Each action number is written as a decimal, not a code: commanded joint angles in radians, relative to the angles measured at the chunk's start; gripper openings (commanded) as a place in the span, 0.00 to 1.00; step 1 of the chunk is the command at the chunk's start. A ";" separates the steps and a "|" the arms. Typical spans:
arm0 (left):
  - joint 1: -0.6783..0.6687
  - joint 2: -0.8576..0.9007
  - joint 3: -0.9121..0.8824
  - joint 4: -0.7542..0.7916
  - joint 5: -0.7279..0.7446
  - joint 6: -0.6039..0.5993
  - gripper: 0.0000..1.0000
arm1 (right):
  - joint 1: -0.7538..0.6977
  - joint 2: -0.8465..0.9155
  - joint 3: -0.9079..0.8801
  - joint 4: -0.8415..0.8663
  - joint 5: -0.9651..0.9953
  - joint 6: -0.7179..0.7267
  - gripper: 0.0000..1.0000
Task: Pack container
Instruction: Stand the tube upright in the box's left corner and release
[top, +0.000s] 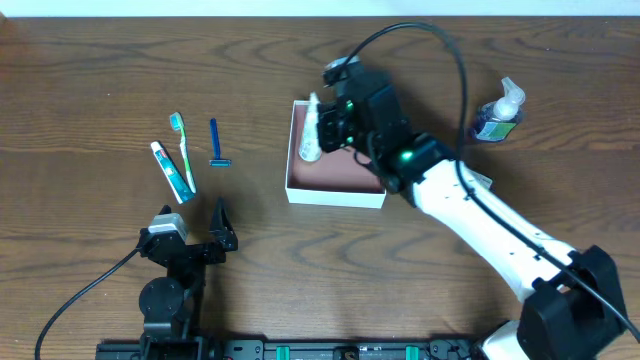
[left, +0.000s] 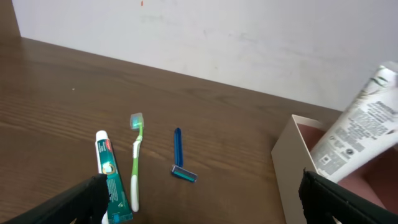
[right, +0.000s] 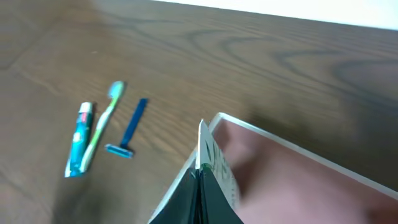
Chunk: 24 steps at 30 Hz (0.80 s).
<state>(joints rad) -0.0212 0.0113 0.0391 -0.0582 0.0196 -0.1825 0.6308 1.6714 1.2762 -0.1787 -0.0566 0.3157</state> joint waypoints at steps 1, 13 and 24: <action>0.005 0.000 -0.035 -0.013 -0.004 0.014 0.98 | 0.018 0.050 0.018 0.018 0.001 -0.031 0.02; 0.005 0.000 -0.035 -0.013 -0.004 0.014 0.98 | 0.021 0.142 0.018 0.118 0.000 -0.072 0.04; 0.005 0.000 -0.035 -0.013 -0.004 0.014 0.98 | 0.021 0.142 0.019 0.154 -0.013 -0.097 0.19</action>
<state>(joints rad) -0.0212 0.0113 0.0391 -0.0582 0.0196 -0.1825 0.6460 1.7920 1.3075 -0.0319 -0.0643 0.2455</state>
